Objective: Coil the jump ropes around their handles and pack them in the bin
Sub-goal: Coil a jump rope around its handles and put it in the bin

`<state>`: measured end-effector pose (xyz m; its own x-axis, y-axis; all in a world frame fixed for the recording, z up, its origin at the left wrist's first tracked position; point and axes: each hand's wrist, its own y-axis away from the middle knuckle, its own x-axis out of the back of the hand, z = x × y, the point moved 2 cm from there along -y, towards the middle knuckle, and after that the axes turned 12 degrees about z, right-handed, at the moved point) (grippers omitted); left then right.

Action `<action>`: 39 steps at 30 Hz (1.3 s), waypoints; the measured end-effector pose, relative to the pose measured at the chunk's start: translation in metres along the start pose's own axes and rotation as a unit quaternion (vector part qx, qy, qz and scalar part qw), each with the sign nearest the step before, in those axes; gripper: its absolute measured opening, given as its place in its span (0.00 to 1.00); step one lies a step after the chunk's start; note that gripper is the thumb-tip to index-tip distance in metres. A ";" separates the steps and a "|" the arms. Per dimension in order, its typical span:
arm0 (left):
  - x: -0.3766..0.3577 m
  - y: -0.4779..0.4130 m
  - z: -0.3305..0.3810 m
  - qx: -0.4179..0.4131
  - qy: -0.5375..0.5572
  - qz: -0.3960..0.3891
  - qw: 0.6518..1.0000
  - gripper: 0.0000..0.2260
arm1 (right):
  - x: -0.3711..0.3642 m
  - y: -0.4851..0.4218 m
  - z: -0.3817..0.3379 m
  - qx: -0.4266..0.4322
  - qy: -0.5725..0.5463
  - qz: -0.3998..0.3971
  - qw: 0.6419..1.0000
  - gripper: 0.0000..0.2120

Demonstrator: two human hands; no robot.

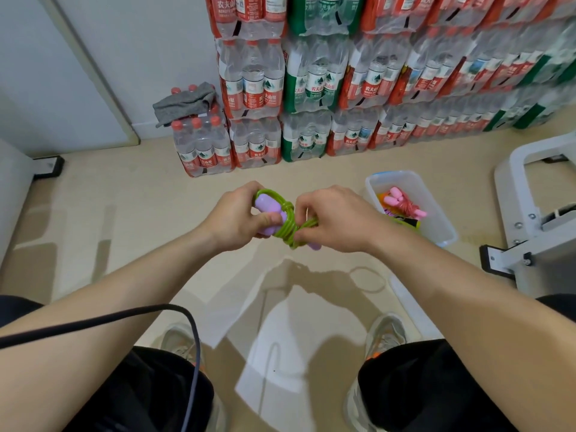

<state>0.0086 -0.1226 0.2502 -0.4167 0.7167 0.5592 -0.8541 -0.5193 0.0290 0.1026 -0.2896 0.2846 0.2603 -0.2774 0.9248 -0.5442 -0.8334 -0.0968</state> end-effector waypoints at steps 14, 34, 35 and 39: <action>0.010 0.006 0.004 0.109 0.313 -0.297 0.896 0.36 | -0.020 0.010 0.019 -0.172 -0.591 -0.095 0.782 0.22; 0.005 0.008 0.010 0.156 0.380 -0.138 0.901 0.17 | 0.020 0.003 0.035 -0.199 -0.401 0.057 0.892 0.08; 0.004 0.008 0.009 0.157 0.379 -0.129 0.903 0.17 | 0.021 0.002 0.036 -0.187 -0.384 0.068 0.902 0.08; -0.001 0.009 0.006 0.163 0.376 -0.101 0.907 0.15 | 0.025 0.000 0.037 -0.157 -0.305 0.088 0.935 0.05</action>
<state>0.0033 -0.1308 0.2546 -0.4604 0.8639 -0.2042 -0.8506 -0.3635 0.3798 0.1385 -0.3143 0.2946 0.4982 -0.6985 0.5137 -0.8043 -0.5936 -0.0271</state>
